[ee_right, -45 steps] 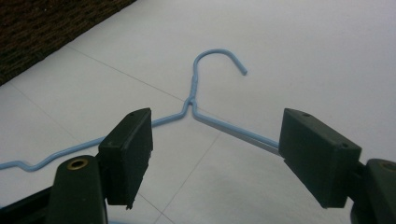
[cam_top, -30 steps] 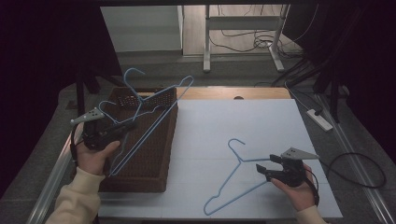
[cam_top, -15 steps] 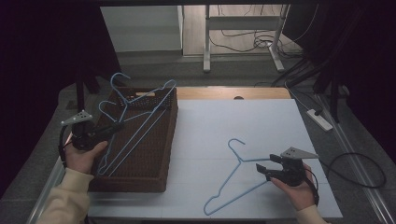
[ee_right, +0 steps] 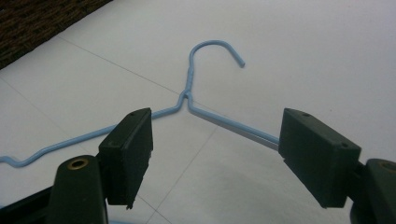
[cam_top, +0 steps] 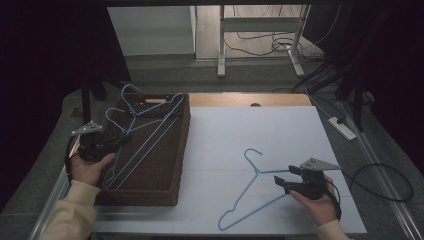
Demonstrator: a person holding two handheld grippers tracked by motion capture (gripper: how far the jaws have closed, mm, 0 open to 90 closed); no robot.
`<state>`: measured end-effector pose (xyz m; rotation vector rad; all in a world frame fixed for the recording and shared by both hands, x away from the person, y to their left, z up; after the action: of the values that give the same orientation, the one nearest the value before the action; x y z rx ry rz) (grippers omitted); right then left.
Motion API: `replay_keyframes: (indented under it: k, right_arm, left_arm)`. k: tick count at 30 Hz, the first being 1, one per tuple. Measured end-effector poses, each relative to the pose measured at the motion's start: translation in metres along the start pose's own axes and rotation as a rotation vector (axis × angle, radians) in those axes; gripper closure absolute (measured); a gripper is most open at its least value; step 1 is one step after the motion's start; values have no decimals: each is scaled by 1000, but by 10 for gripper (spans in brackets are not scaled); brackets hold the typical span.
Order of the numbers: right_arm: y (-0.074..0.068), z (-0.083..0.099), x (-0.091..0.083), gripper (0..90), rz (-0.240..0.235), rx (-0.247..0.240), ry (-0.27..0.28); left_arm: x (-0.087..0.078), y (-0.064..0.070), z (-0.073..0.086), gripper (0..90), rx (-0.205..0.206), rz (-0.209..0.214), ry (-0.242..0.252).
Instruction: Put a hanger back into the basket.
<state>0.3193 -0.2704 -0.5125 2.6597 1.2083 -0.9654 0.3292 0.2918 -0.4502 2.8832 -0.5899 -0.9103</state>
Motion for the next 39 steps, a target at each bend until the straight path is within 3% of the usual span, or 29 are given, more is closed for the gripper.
replay_keyframes:
  k: [11,14,17,21,24,25,26,27,28,32,36,37,39]
  right_arm:
    - [-1,0,0,272,-2,0,0]
    - [-1,0,0,272,-3,-1,-1]
    - [-1,0,0,271,-4,-2,-3]
    - [-1,0,0,271,-4,-3,-4]
    - [-1,0,0,271,-3,-4,-2]
    - [0,0,0,271,-1,-4,-2]
    - [0,0,0,271,-1,-4,-2]
    - [0,0,-1,271,1,-2,-2]
    - [0,0,-1,271,2,-1,-1]
    - [0,0,-1,271,1,-1,1]
    - [0,0,-2,272,0,3,0]
    - [0,0,-2,272,1,3,1]
    - [0,0,-2,271,2,2,3]
  left_arm:
    - [14,3,11,864,37,-58,-68]
    - [21,2,14,864,33,-85,-129]
    - [23,1,15,863,33,-95,-150]
    - [29,-3,18,849,19,-155,-197]
    - [31,-3,19,555,27,-166,-201]
    - [29,-2,17,481,37,-199,-180]
    - [29,-2,17,419,37,-199,-180]
    - [27,0,14,419,35,-197,-157]
    - [23,2,11,347,38,-198,-127]
    - [12,14,3,318,61,-157,-72]
    - [2,31,-3,310,66,-81,-17]
    - [2,31,-3,310,66,-81,-17]
    - [-1,42,-5,308,75,-37,-2]
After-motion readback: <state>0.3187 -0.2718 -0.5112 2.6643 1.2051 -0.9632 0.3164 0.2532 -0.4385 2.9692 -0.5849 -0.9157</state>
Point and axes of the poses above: each handheld gripper's, and its own axes: x roughly forward along the jaws, z roughly out of its underside, y roughly to its right, the point moved 4 cm from there along x, roughly forward along the jaws, and after that the axes turned 9 degrees about -z, right-handed, at the moved point
